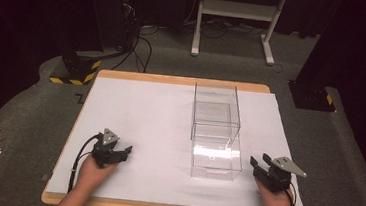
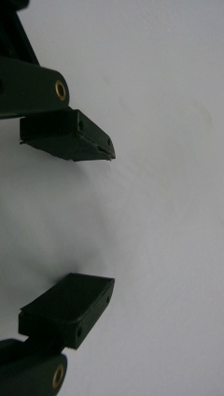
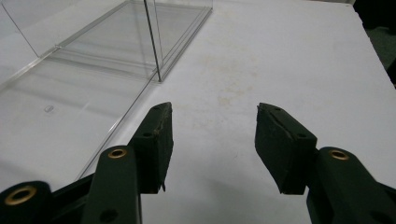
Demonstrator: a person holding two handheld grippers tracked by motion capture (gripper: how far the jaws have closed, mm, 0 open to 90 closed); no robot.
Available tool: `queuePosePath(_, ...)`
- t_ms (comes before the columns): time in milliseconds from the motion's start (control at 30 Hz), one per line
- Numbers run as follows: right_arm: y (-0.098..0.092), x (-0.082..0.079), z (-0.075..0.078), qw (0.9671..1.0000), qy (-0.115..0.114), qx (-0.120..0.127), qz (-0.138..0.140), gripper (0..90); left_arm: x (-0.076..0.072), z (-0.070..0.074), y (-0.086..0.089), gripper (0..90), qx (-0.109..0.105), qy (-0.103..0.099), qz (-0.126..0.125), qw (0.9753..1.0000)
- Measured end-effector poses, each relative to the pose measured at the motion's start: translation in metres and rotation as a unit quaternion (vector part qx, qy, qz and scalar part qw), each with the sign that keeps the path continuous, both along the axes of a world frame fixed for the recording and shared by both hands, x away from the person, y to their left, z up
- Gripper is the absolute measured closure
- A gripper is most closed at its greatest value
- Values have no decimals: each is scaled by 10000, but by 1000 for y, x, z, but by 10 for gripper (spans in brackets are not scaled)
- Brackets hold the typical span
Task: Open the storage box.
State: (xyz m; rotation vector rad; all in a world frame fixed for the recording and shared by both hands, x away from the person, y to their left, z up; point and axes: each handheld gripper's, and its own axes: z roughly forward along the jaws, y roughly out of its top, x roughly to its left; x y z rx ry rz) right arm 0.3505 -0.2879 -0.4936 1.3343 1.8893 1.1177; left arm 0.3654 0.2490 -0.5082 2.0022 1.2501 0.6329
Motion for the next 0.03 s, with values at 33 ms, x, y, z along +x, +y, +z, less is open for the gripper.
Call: queuePosePath(33,1,0,0,10000,5,-14,-6,463,0,0,0,324,4,-7,0,10000)
